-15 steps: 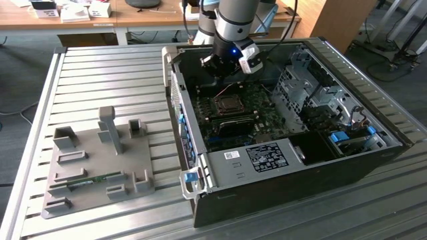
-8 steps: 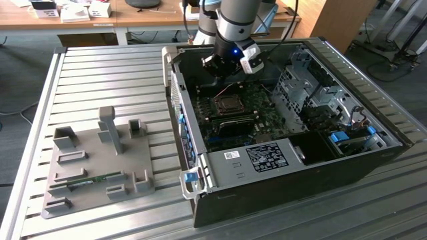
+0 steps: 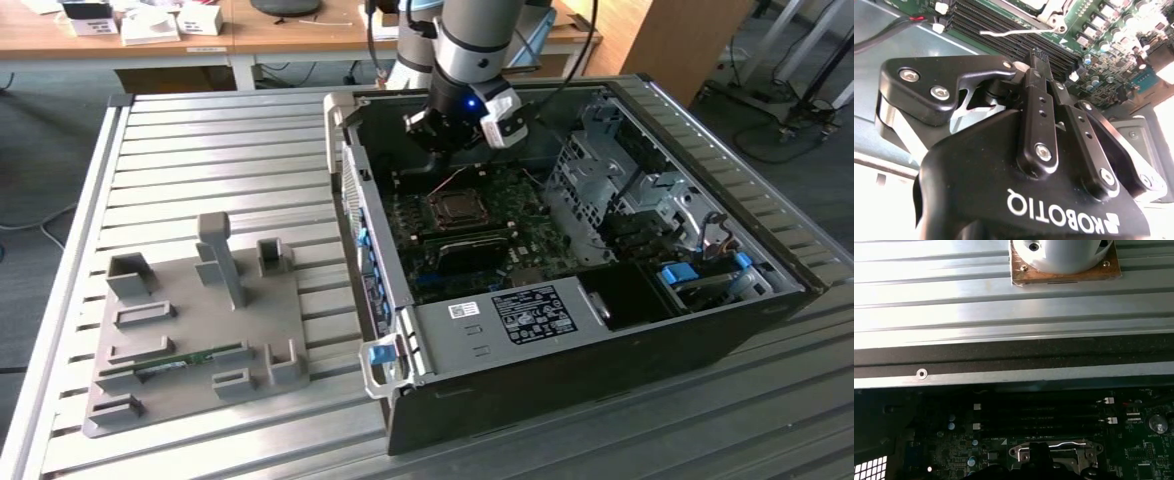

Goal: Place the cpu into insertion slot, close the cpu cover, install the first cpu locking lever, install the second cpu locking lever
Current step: 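Install the first cpu locking lever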

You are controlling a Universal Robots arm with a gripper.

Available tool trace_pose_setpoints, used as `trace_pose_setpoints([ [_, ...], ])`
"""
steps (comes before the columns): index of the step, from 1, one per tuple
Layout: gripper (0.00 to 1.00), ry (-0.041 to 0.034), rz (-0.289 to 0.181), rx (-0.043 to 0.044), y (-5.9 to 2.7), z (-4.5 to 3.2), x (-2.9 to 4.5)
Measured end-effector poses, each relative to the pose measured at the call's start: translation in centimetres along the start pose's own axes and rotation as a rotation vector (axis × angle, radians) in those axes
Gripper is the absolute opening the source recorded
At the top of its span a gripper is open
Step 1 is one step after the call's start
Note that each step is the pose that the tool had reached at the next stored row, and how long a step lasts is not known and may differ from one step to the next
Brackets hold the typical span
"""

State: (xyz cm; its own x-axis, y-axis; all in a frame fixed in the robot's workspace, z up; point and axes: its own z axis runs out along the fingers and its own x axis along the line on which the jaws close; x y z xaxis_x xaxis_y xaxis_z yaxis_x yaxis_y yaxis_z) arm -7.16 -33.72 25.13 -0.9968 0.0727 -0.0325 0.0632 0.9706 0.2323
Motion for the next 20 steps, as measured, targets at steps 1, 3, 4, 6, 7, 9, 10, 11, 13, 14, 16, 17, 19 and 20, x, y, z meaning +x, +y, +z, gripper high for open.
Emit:
trace_pose_setpoints([
  [1, 0.11, -0.0027, 0.012, 0.0006, -0.01, 0.01, 0.00],
  [3, 0.11, -0.0090, 0.038, 0.0014, -0.02, 0.06, 0.00],
  [4, 0.11, -0.0127, 0.053, 0.0019, -0.02, 0.08, 0.00],
  [6, 0.11, -0.0197, 0.082, 0.0029, -0.03, 0.13, 0.00],
  [7, 0.11, -0.0228, 0.096, 0.0034, -0.04, 0.15, 0.00],
  [9, 0.11, -0.0283, 0.118, 0.0041, -0.04, 0.17, 0.00],
  [10, 0.11, -0.0287, 0.120, 0.0042, -0.04, 0.17, 0.00],
  [11, 0.11, -0.0288, 0.120, 0.0041, -0.04, 0.17, 0.00],
  [13, 0.11, -0.0288, 0.121, 0.0035, 0.02, 0.20, -0.06],
  [14, 0.11, -0.0288, 0.121, 0.0036, 0.02, 0.19, -0.06],
  [16, 0.11, -0.0288, 0.121, 0.0035, 0.02, 0.20, -0.09],
  [17, 0.11, -0.0288, 0.121, 0.0035, 0.03, 0.20, -0.10],
  [19, 0.11, -0.0288, 0.121, 0.0035, 0.03, 0.20, -0.12],
  [20, 0.11, -0.0288, 0.121, 0.0035, 0.03, 0.20, -0.12],
])
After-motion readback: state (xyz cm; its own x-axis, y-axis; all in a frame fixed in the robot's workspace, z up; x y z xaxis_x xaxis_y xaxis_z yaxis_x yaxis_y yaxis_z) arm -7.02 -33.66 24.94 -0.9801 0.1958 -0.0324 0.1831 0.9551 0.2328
